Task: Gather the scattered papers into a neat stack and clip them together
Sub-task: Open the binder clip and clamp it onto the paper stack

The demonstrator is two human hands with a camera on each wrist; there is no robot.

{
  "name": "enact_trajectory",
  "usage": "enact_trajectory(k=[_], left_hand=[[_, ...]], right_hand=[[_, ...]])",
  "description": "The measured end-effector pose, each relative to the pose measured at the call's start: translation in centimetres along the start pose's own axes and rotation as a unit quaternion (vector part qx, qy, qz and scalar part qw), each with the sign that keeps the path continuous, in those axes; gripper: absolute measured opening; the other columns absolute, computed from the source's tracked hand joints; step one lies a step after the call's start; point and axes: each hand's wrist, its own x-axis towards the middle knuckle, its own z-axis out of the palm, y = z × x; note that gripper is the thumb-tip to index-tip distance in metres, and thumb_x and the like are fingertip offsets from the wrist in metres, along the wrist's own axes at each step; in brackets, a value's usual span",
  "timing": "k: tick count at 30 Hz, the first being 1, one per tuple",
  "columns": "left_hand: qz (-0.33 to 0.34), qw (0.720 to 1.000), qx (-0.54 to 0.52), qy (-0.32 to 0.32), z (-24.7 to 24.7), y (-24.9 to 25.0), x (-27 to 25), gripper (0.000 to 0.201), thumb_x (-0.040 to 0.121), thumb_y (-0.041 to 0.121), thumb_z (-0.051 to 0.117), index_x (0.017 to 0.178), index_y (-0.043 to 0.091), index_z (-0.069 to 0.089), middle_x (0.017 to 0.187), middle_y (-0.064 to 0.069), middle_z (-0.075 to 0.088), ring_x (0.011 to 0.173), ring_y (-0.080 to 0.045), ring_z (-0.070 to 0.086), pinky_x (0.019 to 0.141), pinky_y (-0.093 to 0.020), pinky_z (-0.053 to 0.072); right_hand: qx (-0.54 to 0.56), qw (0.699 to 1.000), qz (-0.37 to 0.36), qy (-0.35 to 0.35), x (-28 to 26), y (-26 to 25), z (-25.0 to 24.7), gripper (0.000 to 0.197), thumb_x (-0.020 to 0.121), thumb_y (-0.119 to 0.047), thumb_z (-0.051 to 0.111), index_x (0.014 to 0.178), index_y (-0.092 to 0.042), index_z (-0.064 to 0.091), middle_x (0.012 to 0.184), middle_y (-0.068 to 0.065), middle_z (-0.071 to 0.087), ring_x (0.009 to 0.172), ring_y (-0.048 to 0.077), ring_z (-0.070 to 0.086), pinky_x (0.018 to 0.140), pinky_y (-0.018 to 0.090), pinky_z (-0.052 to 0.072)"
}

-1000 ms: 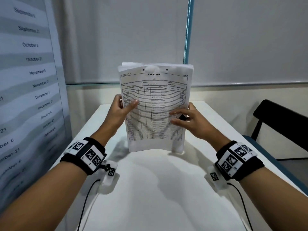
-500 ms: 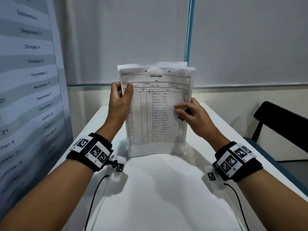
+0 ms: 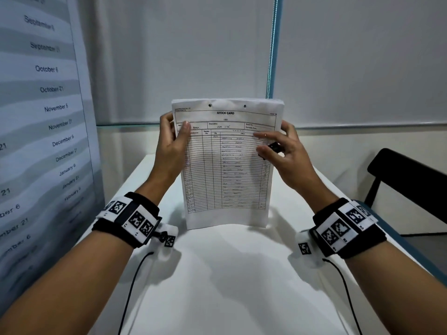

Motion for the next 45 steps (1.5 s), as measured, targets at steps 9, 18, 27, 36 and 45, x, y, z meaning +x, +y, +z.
enact_trajectory(k=[9,18,27,36,45], left_hand=[[-0.014,0.999,-0.04,-0.009,0.5,0.5,-0.3,0.019,0.109,0.019,0.044,0.128,0.016,0.044,0.114,-0.003,0.069,0.094,-0.009,0.072,0.075,-0.023,0.059],[-0.025,0.997,-0.08,-0.001,0.4,-0.2,0.4,0.017,0.106,0.011,0.049,0.123,0.011,0.05,0.117,-0.004,0.069,0.103,-0.016,0.07,0.08,-0.025,0.057],[0.07,0.997,-0.001,-0.013,-1.9,2.3,2.7,0.04,0.1,0.003,0.055,0.134,0.022,0.048,0.108,0.001,0.064,0.09,-0.007,0.065,0.082,-0.024,0.056],[0.112,0.984,0.117,-0.076,-3.4,3.3,3.6,0.036,0.099,0.008,0.057,0.114,0.037,0.072,0.105,0.025,0.068,0.083,-0.021,0.064,0.08,-0.058,0.057],[0.1,0.985,0.13,-0.053,-3.1,3.8,3.5,0.038,0.093,0.008,0.06,0.108,0.041,0.073,0.107,0.023,0.069,0.084,-0.018,0.068,0.086,-0.054,0.06]], right_hand=[[0.046,0.999,-0.006,0.018,1.1,-1.1,1.0,0.015,0.096,-0.024,0.065,0.11,-0.024,0.069,0.114,-0.003,0.052,0.089,-0.013,0.061,0.084,0.013,0.051],[0.092,0.994,0.004,0.056,0.8,-1.1,1.7,0.018,0.097,-0.016,0.063,0.115,-0.013,0.067,0.121,0.011,0.04,0.096,-0.012,0.061,0.084,0.014,0.054],[0.058,0.998,-0.007,0.024,0.8,-1.6,0.5,0.019,0.087,-0.04,0.071,0.106,-0.035,0.07,0.115,0.008,0.045,0.095,-0.005,0.06,0.093,0.024,0.054],[-0.045,0.996,-0.06,0.045,0.9,-2.5,-1.7,0.027,0.086,-0.043,0.072,0.111,-0.035,0.069,0.134,0.004,0.041,0.107,-0.003,0.055,0.103,0.035,0.05],[-0.116,0.98,-0.126,0.106,1.9,-5.9,-2.7,0.038,0.094,-0.031,0.067,0.126,-0.01,0.066,0.111,0.003,0.047,0.094,-0.007,0.053,0.091,0.009,0.046]])
